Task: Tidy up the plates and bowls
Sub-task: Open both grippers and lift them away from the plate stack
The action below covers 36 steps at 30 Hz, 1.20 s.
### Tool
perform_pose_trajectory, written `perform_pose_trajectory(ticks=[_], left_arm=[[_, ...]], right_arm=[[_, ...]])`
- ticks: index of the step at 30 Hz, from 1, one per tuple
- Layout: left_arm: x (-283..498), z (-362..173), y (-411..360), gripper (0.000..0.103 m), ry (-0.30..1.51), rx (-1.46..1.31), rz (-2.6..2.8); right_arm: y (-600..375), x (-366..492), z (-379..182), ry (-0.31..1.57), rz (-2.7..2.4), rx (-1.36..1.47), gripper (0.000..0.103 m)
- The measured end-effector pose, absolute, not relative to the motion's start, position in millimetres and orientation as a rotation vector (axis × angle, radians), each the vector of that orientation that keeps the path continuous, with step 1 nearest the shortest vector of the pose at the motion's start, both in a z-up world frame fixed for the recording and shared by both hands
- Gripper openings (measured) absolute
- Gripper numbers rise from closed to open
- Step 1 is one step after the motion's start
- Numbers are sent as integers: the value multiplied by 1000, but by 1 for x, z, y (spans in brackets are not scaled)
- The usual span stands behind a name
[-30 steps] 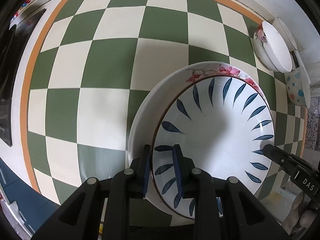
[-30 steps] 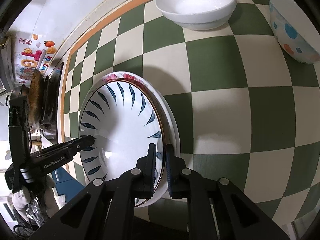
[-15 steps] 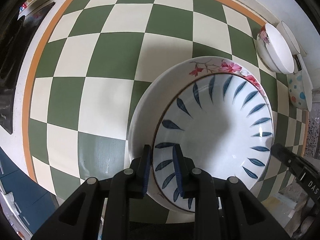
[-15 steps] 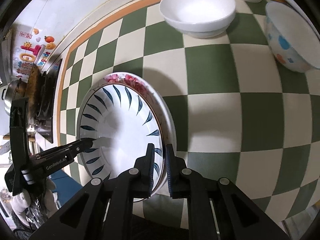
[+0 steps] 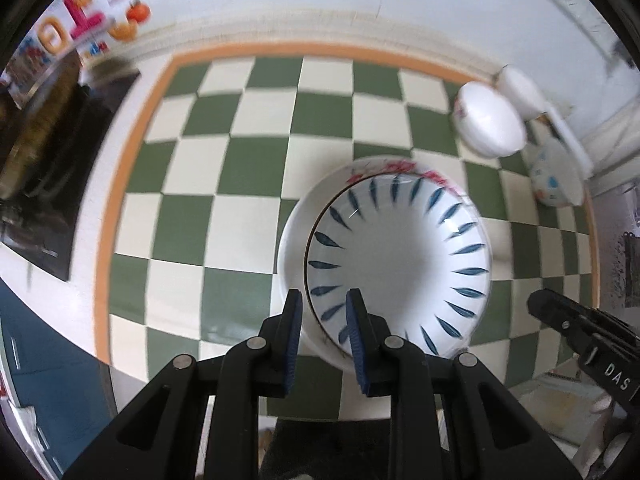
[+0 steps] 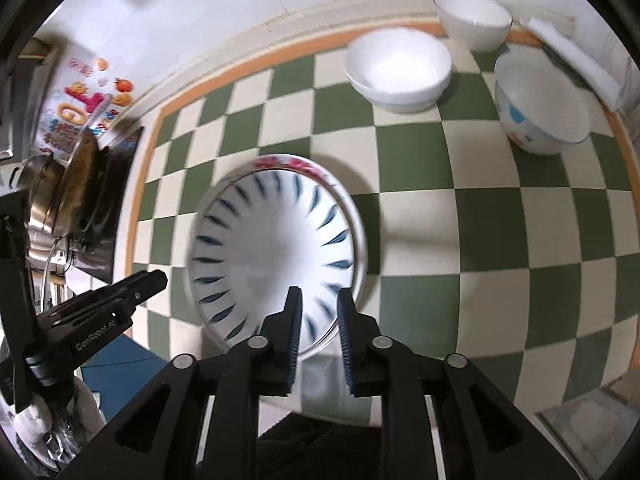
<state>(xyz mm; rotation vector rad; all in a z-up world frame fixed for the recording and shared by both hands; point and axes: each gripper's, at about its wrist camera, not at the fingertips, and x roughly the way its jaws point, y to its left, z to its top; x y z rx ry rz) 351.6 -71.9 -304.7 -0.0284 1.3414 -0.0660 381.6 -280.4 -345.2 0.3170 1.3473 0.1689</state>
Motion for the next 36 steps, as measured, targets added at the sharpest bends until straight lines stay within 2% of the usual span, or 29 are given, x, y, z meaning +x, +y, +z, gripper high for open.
perform_pose_trajectory(ticks=[4,5,8,10,12,14,16,18,29,36], left_arm=[[327,-265,-69,23,1266,-27,-96],[317,-254,-69,27,1241,-22,-106],[294,-232,-67,36,1190,-17,-126],[281,-220,-66,47,1160,-11,-130],[269,-210,-63,74,1132,-7,-135],[258,-203,-60,85,1115,-6,-137],[247,-197,-56,86,1102,-6,-131],[237,-192,-53,94,1092,-16,-134],[208,-176,-47,101,1034,-19,-127],[223,-176,-55,102,1039,-28,-122]], right_arm=[[-269,349,-303,1276,173,285,42],[-267,341,-293,1258,169,276,50],[-260,314,-263,1202,157,253,65],[-257,297,-247,1171,151,252,71],[-254,282,-233,1141,143,245,78],[-252,267,-222,1119,132,238,85],[-249,254,-214,1108,120,230,90],[-246,242,-207,1096,114,224,91],[-237,208,-185,1051,112,211,97],[-255,229,-194,1055,132,261,98]])
